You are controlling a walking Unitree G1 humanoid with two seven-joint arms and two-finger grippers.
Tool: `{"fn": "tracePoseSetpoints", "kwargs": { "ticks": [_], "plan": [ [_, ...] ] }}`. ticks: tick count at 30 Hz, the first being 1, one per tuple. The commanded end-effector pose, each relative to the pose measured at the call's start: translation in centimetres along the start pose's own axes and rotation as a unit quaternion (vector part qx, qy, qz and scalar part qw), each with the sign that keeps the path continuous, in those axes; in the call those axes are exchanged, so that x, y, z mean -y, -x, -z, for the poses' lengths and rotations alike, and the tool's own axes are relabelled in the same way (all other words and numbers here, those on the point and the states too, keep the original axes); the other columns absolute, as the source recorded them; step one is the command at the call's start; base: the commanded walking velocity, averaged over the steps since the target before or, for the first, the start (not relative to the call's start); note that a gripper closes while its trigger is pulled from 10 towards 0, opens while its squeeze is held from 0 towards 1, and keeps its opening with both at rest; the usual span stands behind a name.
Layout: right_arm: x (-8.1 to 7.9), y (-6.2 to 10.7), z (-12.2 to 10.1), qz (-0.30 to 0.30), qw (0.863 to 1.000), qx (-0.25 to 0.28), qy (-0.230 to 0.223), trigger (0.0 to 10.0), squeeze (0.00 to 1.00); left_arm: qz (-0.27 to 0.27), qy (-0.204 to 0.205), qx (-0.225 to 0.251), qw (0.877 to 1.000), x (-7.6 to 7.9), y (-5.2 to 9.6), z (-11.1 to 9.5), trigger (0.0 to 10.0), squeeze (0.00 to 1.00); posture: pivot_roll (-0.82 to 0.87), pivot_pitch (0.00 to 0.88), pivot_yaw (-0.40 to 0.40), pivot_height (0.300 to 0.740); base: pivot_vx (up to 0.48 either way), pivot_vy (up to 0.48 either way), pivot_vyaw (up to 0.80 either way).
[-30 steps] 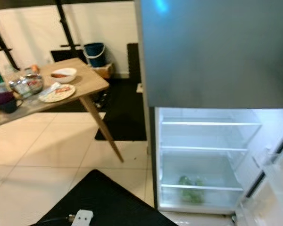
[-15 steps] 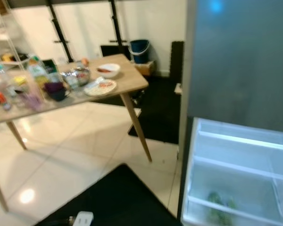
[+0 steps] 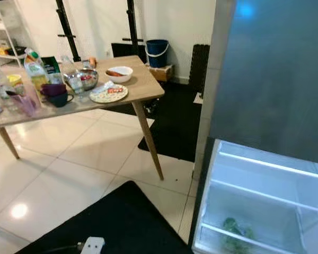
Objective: Restocking fridge
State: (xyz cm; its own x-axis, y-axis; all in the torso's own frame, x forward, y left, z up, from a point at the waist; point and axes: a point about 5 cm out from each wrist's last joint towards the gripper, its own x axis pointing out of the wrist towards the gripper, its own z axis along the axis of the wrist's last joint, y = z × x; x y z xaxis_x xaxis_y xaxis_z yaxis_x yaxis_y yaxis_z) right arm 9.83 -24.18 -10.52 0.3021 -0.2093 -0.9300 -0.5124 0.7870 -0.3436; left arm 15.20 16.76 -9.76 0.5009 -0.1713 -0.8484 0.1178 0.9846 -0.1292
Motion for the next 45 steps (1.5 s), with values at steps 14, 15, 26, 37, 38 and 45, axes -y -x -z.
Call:
{"fn": "tracePoseSetpoints", "kwargs": {
  "ticks": [14, 15, 26, 37, 38, 45],
  "plan": [
    [0.4, 0.0, 0.1, 0.008, 1.000, 0.002, 0.008, 10.0, 0.00, 0.006, -0.003, -0.004, 1.000, 0.0, 0.0, 0.0, 10.0, 0.00, -0.13, 0.000, 0.038, 0.740, 0.000, -0.458, 0.00],
    [0.4, 0.0, 0.1, 0.008, 1.000, 0.002, 0.009, 10.0, 0.00, 0.005, -0.004, -0.004, 1.000, 0.0, 0.0, 0.0, 10.0, 0.00, -0.13, 0.000, 0.038, 0.740, 0.000, -0.454, 0.00],
    [0.6, 0.0, -0.3, 0.012, 1.000, 0.009, 0.014, 10.0, 0.00, -0.003, -0.002, 0.001, 1.000, -0.2, 0.0, -0.4, 10.0, 0.00, -0.13, 0.000, 0.038, 0.740, 0.000, -0.111, 0.00],
    [0.9, 0.0, -0.7, 0.015, 1.000, 0.015, 0.015, 10.0, 0.00, 0.002, 0.000, 0.003, 1.000, 0.0, -0.1, -0.5, 10.0, 0.00, -0.14, 0.000, 0.038, 0.740, 0.000, 0.000, 0.00],
    [0.9, 0.0, -0.8, 0.016, 1.000, 0.016, 0.016, 10.0, 0.00, 0.002, 0.000, 0.004, 1.000, 0.0, -0.1, -0.5, 10.0, 0.00, -0.14, 0.000, 0.038, 0.740, 0.000, 0.000, 0.00],
    [2.0, -0.1, -2.1, 0.040, 0.998, 0.041, 0.037, 10.0, 0.00, 0.017, 0.002, 0.010, 1.000, 0.4, -0.2, -0.8, 10.0, 0.00, -0.14, 0.000, 0.041, 0.740, 0.000, 0.000, 0.00]
  ]
}}
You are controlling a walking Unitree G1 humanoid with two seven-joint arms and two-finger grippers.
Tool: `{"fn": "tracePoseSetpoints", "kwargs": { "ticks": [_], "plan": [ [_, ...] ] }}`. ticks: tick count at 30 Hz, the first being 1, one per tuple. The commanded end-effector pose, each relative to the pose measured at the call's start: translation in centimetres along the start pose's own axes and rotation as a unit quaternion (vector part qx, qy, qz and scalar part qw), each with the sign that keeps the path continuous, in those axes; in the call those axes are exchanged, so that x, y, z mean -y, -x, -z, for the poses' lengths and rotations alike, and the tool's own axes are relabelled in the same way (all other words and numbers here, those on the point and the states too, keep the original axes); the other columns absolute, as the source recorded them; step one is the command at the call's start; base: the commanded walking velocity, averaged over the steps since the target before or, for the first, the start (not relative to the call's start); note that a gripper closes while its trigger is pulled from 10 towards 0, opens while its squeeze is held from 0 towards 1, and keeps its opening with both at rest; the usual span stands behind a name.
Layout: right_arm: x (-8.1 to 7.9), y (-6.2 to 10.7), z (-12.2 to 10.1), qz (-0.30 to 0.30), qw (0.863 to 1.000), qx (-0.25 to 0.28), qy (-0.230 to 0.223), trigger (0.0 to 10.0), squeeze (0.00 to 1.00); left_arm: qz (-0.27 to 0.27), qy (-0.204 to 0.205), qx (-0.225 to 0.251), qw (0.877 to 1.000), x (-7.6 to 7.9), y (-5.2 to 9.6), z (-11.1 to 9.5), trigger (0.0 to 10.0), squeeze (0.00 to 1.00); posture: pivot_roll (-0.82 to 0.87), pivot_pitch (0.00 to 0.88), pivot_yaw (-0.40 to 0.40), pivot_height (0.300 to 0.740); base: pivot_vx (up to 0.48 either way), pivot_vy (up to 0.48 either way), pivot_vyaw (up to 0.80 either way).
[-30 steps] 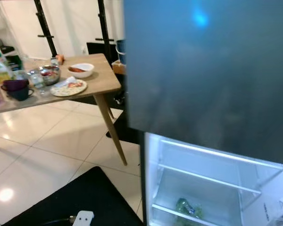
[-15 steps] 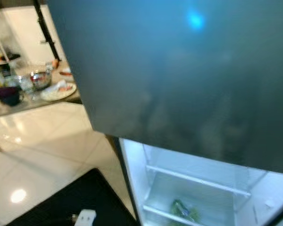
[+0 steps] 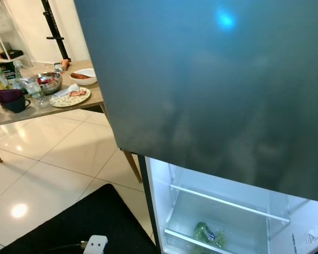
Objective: Restocking fridge
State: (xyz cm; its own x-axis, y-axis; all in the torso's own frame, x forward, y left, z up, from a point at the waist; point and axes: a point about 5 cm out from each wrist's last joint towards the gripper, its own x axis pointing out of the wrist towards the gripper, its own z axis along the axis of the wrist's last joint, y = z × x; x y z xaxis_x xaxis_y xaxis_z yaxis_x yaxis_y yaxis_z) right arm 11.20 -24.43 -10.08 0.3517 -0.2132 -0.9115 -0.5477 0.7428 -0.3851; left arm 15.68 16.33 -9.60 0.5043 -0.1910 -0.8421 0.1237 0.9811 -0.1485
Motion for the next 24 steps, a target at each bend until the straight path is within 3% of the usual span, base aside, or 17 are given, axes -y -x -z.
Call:
{"fn": "tracePoseSetpoints", "kwargs": {
  "ticks": [1, 10, 13, 19, 24],
  "plan": [
    [1.0, -0.1, -1.0, 0.022, 1.000, 0.021, 0.007, 10.0, 0.00, 0.007, 0.000, 0.006, 1.000, 0.0, 0.0, -0.3, 10.0, 0.00, -0.14, 0.000, 0.041, 0.740, 0.000, 0.000, 0.00],
    [3.3, -0.1, -4.2, 0.057, 0.995, 0.076, 0.038, 10.0, 0.00, 0.039, -0.023, 0.033, 0.998, 0.8, -0.4, -2.1, 10.0, 0.00, -0.14, 0.000, 0.038, 0.740, 0.000, 0.000, 0.00],
    [5.1, 0.3, -7.3, 0.072, 0.986, 0.129, 0.073, 10.0, 0.00, 0.066, -0.049, 0.068, 0.994, 1.4, -0.6, -4.6, 10.0, 0.00, -0.14, 0.000, 0.037, 0.740, 0.000, 0.000, 0.00],
    [6.2, 0.6, -8.3, 0.089, 0.980, 0.159, 0.084, 10.0, 0.00, 0.108, -0.085, 0.095, 0.986, 2.4, -0.7, -6.4, 10.0, 0.00, -0.14, 0.000, 0.040, 0.740, 0.000, 0.000, 0.00],
    [7.1, 0.9, -8.9, 0.102, 0.974, 0.181, 0.087, 10.0, 0.00, 0.143, -0.145, 0.102, 0.974, 3.3, -0.7, -7.2, 10.0, 0.00, -0.14, 0.000, 0.044, 0.740, 0.000, 0.000, 0.00]
  ]
}}
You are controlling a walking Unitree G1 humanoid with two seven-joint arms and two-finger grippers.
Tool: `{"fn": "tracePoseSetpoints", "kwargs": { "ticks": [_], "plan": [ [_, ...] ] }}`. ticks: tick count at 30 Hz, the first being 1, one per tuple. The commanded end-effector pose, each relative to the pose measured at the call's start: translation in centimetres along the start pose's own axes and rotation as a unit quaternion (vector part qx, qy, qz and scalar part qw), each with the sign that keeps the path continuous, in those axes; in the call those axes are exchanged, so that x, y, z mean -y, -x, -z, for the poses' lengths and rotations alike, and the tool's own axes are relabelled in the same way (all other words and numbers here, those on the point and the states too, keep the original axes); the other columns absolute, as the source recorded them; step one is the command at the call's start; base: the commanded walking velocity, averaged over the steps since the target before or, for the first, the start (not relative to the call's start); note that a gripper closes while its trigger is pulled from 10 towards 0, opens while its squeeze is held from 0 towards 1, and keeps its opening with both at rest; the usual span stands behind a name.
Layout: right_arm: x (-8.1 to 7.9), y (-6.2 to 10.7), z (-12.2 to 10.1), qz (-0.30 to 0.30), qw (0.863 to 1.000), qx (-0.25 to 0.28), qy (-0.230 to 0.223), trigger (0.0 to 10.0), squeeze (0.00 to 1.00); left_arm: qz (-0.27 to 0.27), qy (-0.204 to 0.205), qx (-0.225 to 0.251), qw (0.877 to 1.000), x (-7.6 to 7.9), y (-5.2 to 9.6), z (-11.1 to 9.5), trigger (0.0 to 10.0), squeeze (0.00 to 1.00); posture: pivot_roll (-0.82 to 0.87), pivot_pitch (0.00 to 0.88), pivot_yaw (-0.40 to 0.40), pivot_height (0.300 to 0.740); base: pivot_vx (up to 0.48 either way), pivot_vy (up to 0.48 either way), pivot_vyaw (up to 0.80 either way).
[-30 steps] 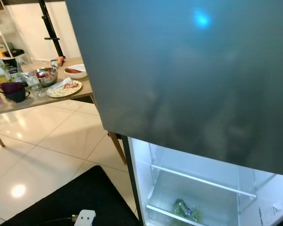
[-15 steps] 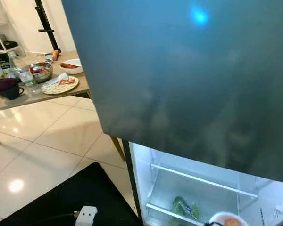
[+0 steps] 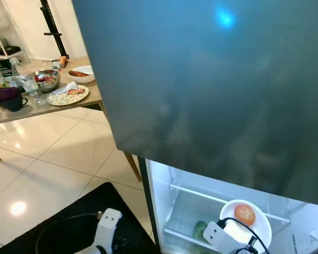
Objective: Restocking fridge
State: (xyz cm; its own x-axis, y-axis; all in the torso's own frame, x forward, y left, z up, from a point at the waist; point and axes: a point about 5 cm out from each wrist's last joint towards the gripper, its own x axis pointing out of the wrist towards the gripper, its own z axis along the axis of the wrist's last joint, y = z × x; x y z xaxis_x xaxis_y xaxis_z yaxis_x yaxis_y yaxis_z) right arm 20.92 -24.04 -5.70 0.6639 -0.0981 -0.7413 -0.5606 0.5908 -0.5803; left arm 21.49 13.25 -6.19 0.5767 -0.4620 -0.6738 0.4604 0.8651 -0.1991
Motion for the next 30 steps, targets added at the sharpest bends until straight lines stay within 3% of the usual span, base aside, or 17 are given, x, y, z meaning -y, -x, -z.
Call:
{"fn": "tracePoseSetpoints", "kwargs": {
  "ticks": [1, 6, 8, 16, 22, 30],
  "plan": [
    [0.9, -0.1, -0.7, 0.017, 1.000, 0.025, 0.008, 10.0, 0.00, 0.025, -0.045, 0.000, 0.999, 0.6, -0.3, -0.5, 10.0, 0.00, -0.15, 0.000, 0.046, 0.740, 0.000, 0.000, 0.00],
    [2.1, 0.0, -1.0, 0.027, 0.998, 0.047, 0.013, 10.0, 0.00, 0.057, -0.094, -0.006, 0.994, 1.1, -0.4, -0.8, 10.0, 0.00, -0.16, 0.000, 0.052, 0.740, 0.000, 0.000, 0.00],
    [3.3, 0.0, -1.4, 0.037, 0.997, 0.061, 0.008, 10.0, 0.00, 0.071, -0.116, -0.009, 0.991, 1.4, -0.5, -1.0, 10.0, 0.00, -0.17, 0.000, 0.055, 0.740, 0.000, 0.000, 0.00],
    [4.0, 0.1, -2.5, 0.039, 0.995, 0.093, 0.008, 10.0, 0.00, 0.088, -0.139, -0.010, 0.986, 2.0, -0.8, -1.3, 10.0, 0.00, -0.18, 0.000, 0.058, 0.740, 0.000, 0.000, -0.54],
    [4.2, 0.2, -3.6, 0.032, 0.991, 0.127, 0.022, 10.0, 0.00, 0.091, -0.150, -0.010, 0.984, 2.2, -0.9, -1.3, 10.0, 0.00, -0.18, 0.000, 0.058, 0.740, 0.000, 0.000, 0.00],
    [5.3, 0.6, -5.0, 0.010, 0.984, 0.157, 0.079, 10.0, 0.00, 0.086, -0.163, -0.006, 0.983, 2.1, -0.9, -1.5, 10.0, 0.00, -0.17, 0.000, 0.055, 0.740, 0.000, 0.000, 0.00]
  ]
}}
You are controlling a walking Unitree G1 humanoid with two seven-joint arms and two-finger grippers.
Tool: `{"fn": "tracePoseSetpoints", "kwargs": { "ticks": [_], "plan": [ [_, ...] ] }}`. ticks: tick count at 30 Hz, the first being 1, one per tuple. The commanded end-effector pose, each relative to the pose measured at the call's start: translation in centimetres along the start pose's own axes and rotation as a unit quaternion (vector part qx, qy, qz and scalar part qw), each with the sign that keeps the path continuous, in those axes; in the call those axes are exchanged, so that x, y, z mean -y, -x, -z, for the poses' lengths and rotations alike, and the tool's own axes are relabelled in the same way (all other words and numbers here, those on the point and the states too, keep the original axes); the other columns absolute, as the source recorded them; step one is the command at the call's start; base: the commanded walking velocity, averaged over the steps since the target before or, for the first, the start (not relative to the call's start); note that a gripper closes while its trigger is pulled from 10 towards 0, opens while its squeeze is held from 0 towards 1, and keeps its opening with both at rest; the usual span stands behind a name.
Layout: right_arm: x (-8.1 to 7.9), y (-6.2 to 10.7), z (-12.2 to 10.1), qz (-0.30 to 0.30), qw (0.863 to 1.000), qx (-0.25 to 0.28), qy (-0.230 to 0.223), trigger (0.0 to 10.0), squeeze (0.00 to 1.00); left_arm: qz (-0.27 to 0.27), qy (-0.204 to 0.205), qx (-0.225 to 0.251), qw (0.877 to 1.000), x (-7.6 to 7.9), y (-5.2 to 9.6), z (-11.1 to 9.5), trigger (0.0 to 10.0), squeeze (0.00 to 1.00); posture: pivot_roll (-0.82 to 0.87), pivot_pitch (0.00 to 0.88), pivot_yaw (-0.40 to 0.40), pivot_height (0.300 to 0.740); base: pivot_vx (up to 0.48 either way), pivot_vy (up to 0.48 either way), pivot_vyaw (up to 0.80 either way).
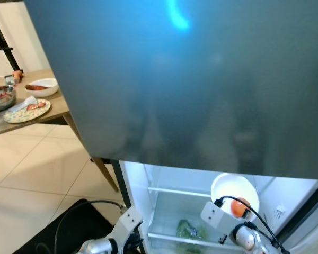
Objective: Restocking fridge
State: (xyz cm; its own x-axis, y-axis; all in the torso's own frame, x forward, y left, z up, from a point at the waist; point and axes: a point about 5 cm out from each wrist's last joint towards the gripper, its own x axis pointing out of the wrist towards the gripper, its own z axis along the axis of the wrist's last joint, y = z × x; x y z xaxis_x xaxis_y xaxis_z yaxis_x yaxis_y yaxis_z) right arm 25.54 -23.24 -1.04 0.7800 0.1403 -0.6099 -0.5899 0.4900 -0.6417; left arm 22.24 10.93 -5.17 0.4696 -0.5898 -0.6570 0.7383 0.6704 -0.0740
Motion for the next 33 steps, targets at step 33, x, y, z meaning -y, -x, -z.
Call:
{"fn": "tracePoseSetpoints", "kwargs": {
  "ticks": [33],
  "plan": [
    [1.3, 5.4, 0.8, -0.193, 0.977, -0.026, 0.084, 10.0, 0.00, -0.004, -0.015, 0.023, 1.000, -0.2, -0.1, -0.8, 10.0, 0.00, -0.19, 0.017, 0.058, 0.675, 0.000, 0.000, 0.04]
  ]
}}
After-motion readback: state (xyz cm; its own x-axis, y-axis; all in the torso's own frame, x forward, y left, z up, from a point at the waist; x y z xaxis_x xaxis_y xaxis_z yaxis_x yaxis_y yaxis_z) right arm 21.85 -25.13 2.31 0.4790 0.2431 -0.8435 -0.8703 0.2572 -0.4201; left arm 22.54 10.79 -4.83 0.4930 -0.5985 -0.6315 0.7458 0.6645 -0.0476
